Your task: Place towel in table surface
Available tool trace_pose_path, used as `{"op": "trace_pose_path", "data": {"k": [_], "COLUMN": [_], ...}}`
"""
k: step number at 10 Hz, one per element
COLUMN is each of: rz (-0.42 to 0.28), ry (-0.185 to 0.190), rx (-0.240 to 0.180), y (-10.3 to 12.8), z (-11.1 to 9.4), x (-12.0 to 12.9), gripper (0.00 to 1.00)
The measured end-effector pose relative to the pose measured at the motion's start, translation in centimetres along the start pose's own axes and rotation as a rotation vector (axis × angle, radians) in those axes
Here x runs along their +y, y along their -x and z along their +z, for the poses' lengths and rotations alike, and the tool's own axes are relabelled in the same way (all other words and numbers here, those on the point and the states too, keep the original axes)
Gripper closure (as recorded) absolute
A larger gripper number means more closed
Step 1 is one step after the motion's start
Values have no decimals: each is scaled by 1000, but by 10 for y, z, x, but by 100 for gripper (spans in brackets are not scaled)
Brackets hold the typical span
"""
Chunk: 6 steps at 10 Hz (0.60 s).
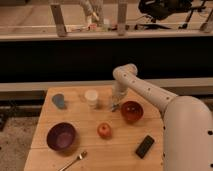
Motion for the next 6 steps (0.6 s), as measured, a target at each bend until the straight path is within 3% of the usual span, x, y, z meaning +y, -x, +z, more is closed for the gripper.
{"op": "trace_pose_path", "data": {"k": [1, 3, 6], "rz": [-3, -4, -10], "ry": [6, 8, -18], "rx": [8, 22, 41], "y": [1, 2, 3], "z": [-1, -4, -22], "x": [-1, -1, -6], "gripper": [20, 20, 20]}}
